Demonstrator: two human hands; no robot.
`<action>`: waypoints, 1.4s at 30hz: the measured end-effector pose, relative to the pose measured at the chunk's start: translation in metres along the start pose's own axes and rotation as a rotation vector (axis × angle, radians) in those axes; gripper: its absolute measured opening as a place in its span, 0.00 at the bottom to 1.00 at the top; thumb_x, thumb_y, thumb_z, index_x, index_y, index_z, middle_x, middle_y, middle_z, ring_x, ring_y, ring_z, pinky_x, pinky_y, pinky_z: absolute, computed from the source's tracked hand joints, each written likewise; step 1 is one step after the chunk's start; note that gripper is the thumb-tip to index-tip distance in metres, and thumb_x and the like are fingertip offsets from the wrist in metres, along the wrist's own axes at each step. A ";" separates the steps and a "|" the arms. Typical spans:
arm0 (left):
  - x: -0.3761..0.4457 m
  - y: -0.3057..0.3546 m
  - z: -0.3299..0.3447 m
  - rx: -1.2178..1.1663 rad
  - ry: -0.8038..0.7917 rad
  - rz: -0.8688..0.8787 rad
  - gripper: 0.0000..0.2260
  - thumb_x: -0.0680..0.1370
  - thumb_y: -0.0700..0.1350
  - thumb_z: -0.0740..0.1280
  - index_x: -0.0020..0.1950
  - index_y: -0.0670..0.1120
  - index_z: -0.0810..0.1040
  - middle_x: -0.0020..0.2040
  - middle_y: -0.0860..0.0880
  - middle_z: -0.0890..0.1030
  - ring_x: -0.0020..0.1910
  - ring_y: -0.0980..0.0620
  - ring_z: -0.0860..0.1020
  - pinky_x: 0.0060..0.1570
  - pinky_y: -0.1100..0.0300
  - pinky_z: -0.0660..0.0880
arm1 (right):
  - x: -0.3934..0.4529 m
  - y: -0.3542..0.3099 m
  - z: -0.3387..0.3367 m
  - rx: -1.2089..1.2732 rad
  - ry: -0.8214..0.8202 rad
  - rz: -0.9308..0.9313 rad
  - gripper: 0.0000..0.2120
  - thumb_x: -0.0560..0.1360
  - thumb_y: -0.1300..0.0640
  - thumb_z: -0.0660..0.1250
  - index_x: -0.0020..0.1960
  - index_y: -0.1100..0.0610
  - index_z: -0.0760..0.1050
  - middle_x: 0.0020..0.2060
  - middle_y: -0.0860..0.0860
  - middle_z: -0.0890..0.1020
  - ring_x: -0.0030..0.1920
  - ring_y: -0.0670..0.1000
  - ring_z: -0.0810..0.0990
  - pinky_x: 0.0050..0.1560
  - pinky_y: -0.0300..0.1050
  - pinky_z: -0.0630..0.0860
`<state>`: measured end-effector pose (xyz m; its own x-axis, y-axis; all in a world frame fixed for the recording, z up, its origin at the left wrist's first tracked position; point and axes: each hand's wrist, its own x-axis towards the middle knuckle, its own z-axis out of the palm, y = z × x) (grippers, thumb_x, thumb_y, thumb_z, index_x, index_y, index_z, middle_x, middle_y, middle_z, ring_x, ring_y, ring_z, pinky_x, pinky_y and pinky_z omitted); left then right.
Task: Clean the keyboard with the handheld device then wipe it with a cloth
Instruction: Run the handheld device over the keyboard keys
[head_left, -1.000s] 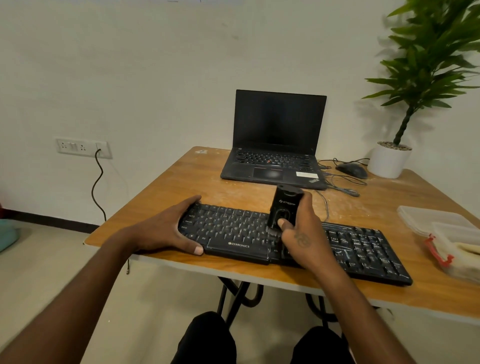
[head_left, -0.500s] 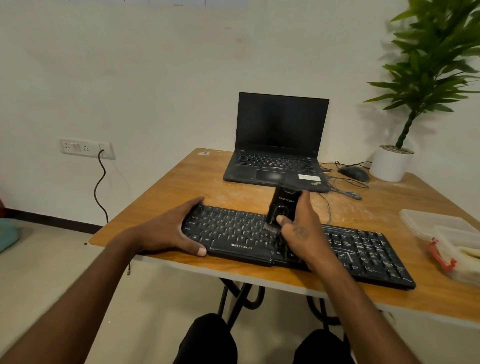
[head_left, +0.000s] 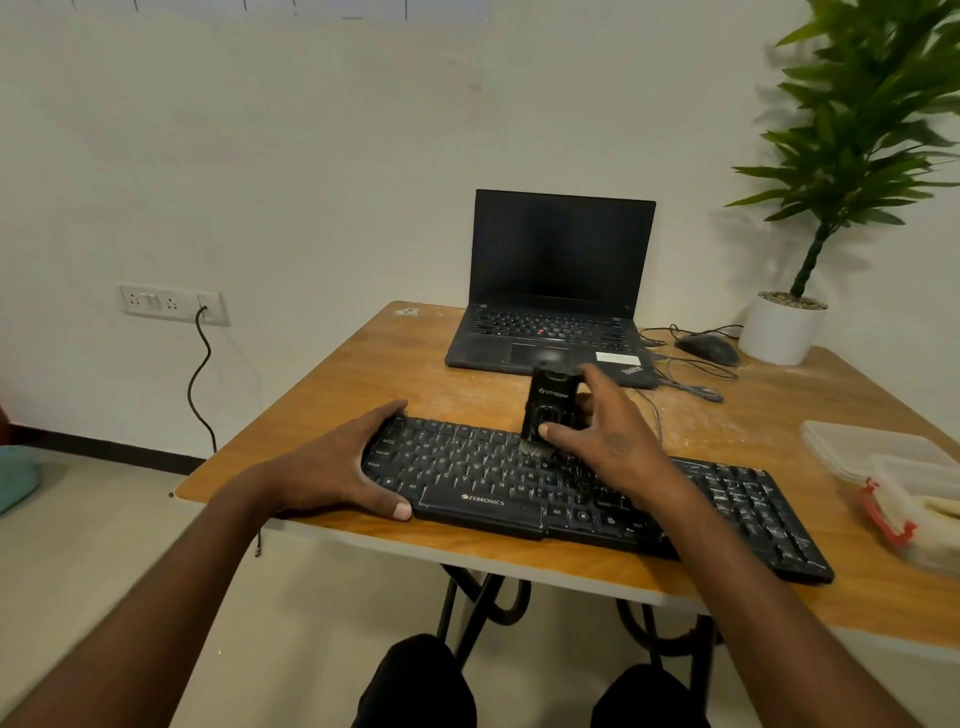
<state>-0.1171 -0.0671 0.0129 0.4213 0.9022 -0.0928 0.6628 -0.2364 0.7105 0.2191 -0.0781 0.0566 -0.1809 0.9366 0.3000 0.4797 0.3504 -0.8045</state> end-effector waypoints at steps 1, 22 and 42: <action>0.000 -0.001 0.000 0.002 0.003 0.003 0.57 0.65 0.58 0.83 0.82 0.63 0.47 0.75 0.58 0.61 0.68 0.61 0.68 0.61 0.67 0.70 | -0.001 0.003 -0.006 0.010 0.022 0.020 0.27 0.74 0.59 0.75 0.69 0.51 0.67 0.55 0.44 0.77 0.53 0.44 0.79 0.42 0.37 0.80; 0.002 -0.003 0.000 0.001 -0.001 0.000 0.57 0.64 0.59 0.83 0.81 0.65 0.48 0.74 0.60 0.62 0.68 0.60 0.69 0.63 0.64 0.70 | 0.014 0.016 -0.008 0.089 0.077 0.057 0.27 0.72 0.62 0.75 0.67 0.51 0.71 0.61 0.48 0.79 0.57 0.44 0.78 0.48 0.41 0.81; 0.000 0.000 0.001 -0.034 0.006 -0.016 0.56 0.64 0.58 0.84 0.81 0.66 0.49 0.71 0.64 0.63 0.67 0.61 0.70 0.59 0.67 0.72 | -0.001 0.029 -0.037 0.062 0.070 0.029 0.26 0.73 0.60 0.75 0.68 0.49 0.72 0.61 0.48 0.80 0.64 0.50 0.78 0.55 0.48 0.81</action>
<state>-0.1167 -0.0679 0.0117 0.4068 0.9080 -0.1005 0.6479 -0.2092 0.7324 0.2649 -0.0692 0.0520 -0.1066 0.9450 0.3091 0.4293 0.3241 -0.8430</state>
